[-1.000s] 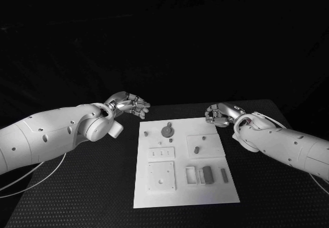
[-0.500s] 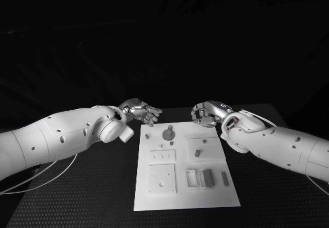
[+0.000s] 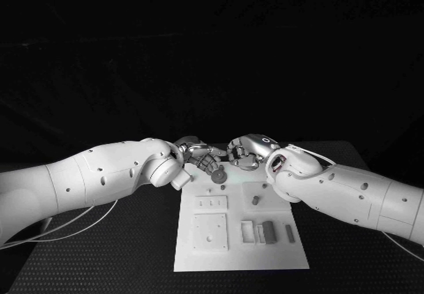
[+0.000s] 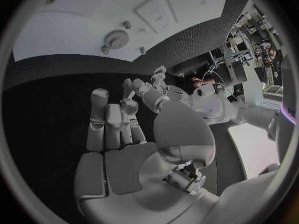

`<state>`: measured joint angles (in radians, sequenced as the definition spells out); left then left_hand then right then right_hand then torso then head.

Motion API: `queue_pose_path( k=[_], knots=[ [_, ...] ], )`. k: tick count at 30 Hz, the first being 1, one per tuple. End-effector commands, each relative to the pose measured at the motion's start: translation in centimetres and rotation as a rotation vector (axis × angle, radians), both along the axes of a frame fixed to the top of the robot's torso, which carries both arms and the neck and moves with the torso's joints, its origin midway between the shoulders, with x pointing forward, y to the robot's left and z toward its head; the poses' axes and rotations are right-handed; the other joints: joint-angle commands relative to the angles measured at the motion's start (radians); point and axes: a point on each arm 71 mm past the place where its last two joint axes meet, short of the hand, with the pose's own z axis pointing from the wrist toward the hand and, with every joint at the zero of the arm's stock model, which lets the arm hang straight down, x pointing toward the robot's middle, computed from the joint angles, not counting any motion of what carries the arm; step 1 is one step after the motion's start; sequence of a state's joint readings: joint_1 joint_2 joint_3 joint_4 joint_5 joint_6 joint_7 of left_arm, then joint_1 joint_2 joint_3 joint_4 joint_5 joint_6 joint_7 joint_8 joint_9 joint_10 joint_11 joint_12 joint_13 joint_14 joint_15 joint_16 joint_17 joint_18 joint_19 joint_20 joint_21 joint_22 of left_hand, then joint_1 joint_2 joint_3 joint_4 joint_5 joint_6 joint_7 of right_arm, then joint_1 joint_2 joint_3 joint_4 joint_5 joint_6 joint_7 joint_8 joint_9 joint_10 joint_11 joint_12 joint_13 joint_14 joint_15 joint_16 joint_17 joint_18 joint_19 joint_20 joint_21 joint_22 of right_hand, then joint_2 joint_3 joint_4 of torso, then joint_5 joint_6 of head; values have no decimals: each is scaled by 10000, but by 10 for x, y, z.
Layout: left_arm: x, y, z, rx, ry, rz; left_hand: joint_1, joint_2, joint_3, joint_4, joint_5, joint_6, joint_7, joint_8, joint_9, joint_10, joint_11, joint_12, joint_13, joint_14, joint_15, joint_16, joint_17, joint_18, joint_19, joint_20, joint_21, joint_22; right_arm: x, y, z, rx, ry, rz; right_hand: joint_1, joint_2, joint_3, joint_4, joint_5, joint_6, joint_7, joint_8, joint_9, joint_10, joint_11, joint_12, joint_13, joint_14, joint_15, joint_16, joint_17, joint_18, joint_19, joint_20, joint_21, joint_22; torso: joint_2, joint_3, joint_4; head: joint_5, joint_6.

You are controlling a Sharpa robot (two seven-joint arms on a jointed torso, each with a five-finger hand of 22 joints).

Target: Assemble the parts on the task board

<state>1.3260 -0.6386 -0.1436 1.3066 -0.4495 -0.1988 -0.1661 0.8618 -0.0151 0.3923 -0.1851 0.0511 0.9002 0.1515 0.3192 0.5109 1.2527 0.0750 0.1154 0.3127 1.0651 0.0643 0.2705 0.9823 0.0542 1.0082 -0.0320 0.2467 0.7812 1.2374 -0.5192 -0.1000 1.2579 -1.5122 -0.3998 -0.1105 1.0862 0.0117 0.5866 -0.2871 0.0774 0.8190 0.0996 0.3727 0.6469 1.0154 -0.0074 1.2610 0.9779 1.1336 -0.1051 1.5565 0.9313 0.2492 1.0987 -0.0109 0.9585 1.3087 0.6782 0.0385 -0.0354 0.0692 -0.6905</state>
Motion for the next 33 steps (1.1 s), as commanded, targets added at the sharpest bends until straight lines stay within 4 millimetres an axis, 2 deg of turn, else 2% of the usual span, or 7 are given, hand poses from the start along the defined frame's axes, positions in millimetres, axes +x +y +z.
queue_pose_path(
  k=[1, 3, 9, 14, 20, 33],
  knots=[
    [-3, -4, -5, 505, 208, -111, -159, -3, -10, 72, -12, 92, 18, -32, -20, 33, 26, -13, 35, 37, 22, -66, 26, 81, 34, -7, -64, 19, -4, 8, -3, -300, -70, 56, 75, -44, -23, -46, 26, 2296, -213, 31, 11, -132, -209, 44, -16, 245, -212, 47, -22, 126, -11, -77, 67, 181, -74, -49, 6, 1, 2],
    [-5, -7, -6, 553, 235, -188, -227, 5, -32, 100, -13, 127, 6, -33, -31, 45, 17, -11, 62, 46, 19, -71, 46, 83, 37, -9, -68, 29, -6, 13, -4, -268, -33, 148, 76, -44, -22, -46, 26, 2297, -214, 29, 13, -129, -210, 43, -17, 252, -214, 46, -15, 126, -9, -79, 67, 180, -93, -65, -4, -14, 5],
    [-7, -12, -8, 687, 274, -351, -292, -7, -58, 116, -14, 146, 0, -44, -47, 41, 16, -19, 87, 48, 17, -82, 67, 84, 34, -10, -76, 39, -10, 21, -5, -213, -34, 314, 75, -45, -21, -46, 27, 2299, -216, 25, 19, -122, -213, 38, -18, 256, -217, 41, -23, 126, -4, -82, 67, 179, -101, -54, 2, -11, -29],
    [-9, -14, -8, 533, 223, -317, -313, 7, -59, 119, -14, 152, -2, -53, -58, 40, 15, -24, 102, 50, 15, -89, 79, 88, 34, -13, -81, 45, -11, 23, -6, -249, 39, 374, 72, -50, -22, -46, 27, 2303, -218, 22, 25, -114, -215, 34, -20, 263, -221, 37, -26, 126, 1, -86, 68, 177, -101, -71, -1, 6, -7],
    [-8, -11, -8, 360, 173, -93, -266, 48, -34, 60, -14, 157, -3, -70, -75, 37, 12, -31, 129, 53, 11, -102, 99, 93, 34, -17, -88, 57, -12, 24, -8, -282, 140, 406, 67, -50, -22, -44, 27, 2306, -219, 17, 31, -107, -217, 30, -22, 271, -225, 33, -27, 126, 6, -90, 68, 175, -80, -46, -15, 12, -20],
    [-8, -10, -8, 339, 171, -40, -259, 70, -37, 5, -13, 142, 10, -101, -100, 22, 21, -47, 158, 49, 17, -123, 120, 86, 34, -9, -98, 69, -15, 26, -10, -296, 235, 496, 60, -51, -21, -46, 27, 2310, -222, 9, 42, -94, -221, 22, -25, 295, -230, 25, -13, 126, 14, -96, 67, 172, -80, -55, -9, 0, -48]
  ],
)
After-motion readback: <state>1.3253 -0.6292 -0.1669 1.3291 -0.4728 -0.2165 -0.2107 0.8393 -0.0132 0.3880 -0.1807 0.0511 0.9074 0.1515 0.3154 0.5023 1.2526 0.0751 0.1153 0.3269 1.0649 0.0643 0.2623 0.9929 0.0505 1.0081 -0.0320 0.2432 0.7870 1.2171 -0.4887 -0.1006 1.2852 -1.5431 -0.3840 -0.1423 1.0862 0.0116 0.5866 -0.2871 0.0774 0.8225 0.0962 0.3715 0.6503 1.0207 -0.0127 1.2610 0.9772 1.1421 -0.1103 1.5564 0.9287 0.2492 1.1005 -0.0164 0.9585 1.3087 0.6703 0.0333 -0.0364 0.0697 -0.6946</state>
